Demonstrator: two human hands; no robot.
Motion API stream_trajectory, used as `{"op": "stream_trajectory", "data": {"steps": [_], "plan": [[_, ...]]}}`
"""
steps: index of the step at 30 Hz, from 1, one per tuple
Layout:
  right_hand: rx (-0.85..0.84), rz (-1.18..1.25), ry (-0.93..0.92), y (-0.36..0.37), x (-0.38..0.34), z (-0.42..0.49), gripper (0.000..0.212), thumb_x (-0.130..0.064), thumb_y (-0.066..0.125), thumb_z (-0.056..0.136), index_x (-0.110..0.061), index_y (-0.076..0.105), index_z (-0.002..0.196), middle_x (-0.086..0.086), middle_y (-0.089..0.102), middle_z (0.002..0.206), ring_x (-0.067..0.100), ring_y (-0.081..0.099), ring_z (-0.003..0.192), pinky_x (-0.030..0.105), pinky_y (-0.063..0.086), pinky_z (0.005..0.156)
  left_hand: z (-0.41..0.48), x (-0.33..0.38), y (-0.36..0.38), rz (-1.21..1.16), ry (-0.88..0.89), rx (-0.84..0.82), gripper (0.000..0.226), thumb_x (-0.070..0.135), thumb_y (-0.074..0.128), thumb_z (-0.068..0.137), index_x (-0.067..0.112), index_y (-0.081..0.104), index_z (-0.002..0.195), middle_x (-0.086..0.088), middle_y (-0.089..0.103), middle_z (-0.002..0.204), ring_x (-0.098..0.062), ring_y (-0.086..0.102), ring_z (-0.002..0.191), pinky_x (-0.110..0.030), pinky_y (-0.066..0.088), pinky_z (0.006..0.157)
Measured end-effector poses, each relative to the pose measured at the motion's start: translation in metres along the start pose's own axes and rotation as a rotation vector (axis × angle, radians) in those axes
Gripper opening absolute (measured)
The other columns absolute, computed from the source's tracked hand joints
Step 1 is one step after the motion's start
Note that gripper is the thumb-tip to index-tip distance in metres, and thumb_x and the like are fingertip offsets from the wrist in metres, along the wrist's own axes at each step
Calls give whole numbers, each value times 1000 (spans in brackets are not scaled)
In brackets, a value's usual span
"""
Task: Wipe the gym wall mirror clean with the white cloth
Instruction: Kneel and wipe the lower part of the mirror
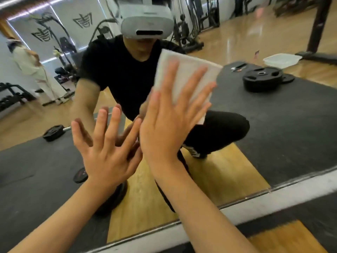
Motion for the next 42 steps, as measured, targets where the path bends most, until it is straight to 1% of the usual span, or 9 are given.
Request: {"op": "stream_trajectory", "data": {"steps": [5,11,13,18,23,29,31,38,42], "plan": [[-54,-132,-268,-5,58,-21,53,-45,27,113,-37,16,165,8,-1,174,40,-5,161,61,3,129,-2,-1,-1,-16,1,8,64,49,51,104,25,42,163,-13,18,174,-29,10,164,-65,3,126],[113,210,787,-33,200,-122,56,-63,8,106,-61,-21,153,1,-25,173,24,-15,161,58,4,130,-1,-1,1,-6,-6,23,66,47,55,102,25,41,163,-18,26,167,-27,8,164,-63,2,127],[176,261,955,-26,179,-96,59,-53,15,110,-46,-14,160,4,-21,174,25,-15,161,59,2,130,0,0,2,2,-14,22,66,47,56,102,26,42,163,-18,27,167,-27,9,164,-62,2,127],[56,17,92,3,20,-20,58,-35,35,113,-28,8,163,19,-2,175,42,-10,160,59,-5,129,1,0,1,-2,-27,3,67,51,54,102,25,41,163,-19,28,167,-26,8,164,-62,0,128],[-109,-163,-253,-10,95,-55,58,-37,34,113,-28,14,166,12,-2,174,41,-7,160,60,0,129,-1,-1,1,6,-28,25,67,50,54,102,25,41,163,-19,28,167,-27,10,163,-61,2,128],[-66,114,797,-43,231,-165,66,-66,15,102,-48,-20,155,0,-26,173,25,-13,162,60,12,129,0,-1,3,24,-19,55,67,49,51,102,26,38,164,-16,23,168,-24,6,164,-57,-2,128],[18,209,994,-36,222,-152,61,-51,20,110,-43,-18,156,-1,-25,173,21,-15,161,58,6,130,0,0,2,23,-20,44,68,49,51,102,27,36,165,-15,21,169,-24,4,164,-56,-3,129],[-135,3,-116,3,38,-64,54,-37,29,112,-25,14,163,14,-6,172,44,-12,160,61,-5,128,4,0,-1,-8,-27,33,69,50,55,102,27,37,164,-16,23,168,-23,5,164,-59,0,128],[-123,-123,-270,-5,119,-87,59,-40,27,113,-36,1,167,4,-11,175,37,-9,161,59,3,129,3,0,-1,-57,-48,-12,66,50,50,105,27,35,165,-17,22,166,-21,3,164,-85,23,111]]}}
Point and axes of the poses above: each hand's wrist, its own z-axis towards the middle knuckle, its own y-axis out of the palm, x = y × z, the point moved 2 cm from there along z, towards the middle knuckle
